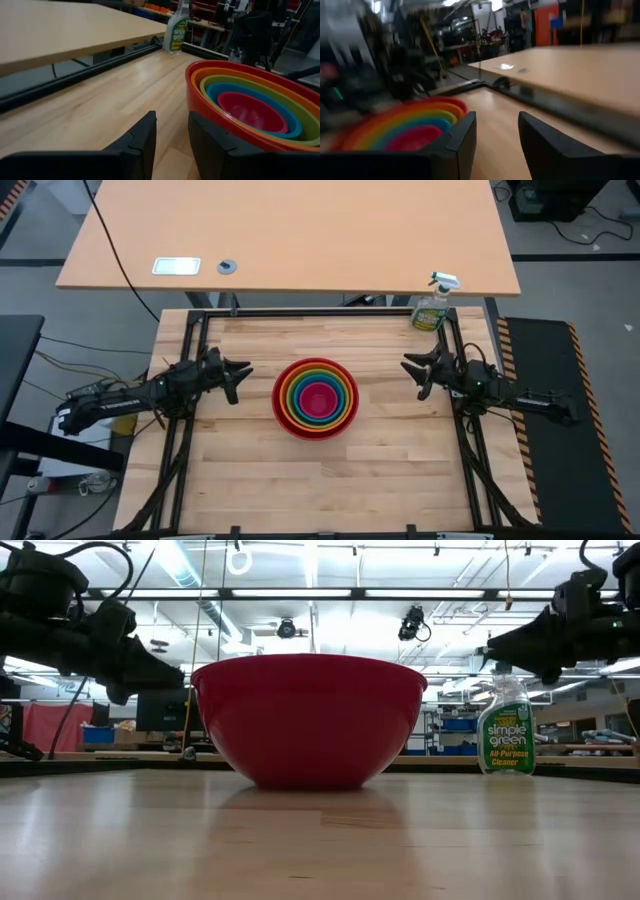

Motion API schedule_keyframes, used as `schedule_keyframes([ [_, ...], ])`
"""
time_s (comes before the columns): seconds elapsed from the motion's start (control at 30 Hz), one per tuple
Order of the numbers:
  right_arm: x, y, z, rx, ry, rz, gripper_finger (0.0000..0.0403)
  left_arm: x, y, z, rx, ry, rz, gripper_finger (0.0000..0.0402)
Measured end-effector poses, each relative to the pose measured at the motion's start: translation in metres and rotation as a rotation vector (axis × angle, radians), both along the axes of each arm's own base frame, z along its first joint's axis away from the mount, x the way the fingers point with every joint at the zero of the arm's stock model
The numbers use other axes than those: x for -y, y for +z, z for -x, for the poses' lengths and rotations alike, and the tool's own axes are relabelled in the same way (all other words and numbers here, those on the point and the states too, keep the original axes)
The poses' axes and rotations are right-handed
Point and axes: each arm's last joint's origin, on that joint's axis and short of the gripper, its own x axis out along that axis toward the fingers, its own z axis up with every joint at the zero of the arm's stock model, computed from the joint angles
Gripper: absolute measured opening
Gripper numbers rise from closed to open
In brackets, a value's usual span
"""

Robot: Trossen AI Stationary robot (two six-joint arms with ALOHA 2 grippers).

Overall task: Nest bowls inside each other
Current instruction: Return to Home Position

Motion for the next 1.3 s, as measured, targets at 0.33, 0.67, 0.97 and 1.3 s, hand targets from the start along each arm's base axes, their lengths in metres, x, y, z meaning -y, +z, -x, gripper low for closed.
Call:
schedule_keyframes([
  [0.33, -0.0001, 0.0003, 0.0, -0.091, -0.005, 0.198, 0.0155, 0.0, 0.0, 0.0, 0.0, -0.001, -0.004, 0.0117],
  [0.67, -0.0001, 0.0004, 0.0, -0.091, -0.005, 0.198, 0.0155, 0.0, 0.0001, 0.0, 0.0, 0.0, -0.004, 0.0117],
  [0.97, -0.0001, 0.0004, 0.0, -0.091, -0.004, 0.198, 0.0155, 0.0, 0.0001, 0.0, 0.001, 0.0, -0.003, 0.0117],
  [1.3, -0.0001, 0.0004, 0.0, -0.09, -0.004, 0.197, 0.0155, 0.0, 0.0001, 0.0, 0.001, 0.0, -0.003, 0.0117],
])
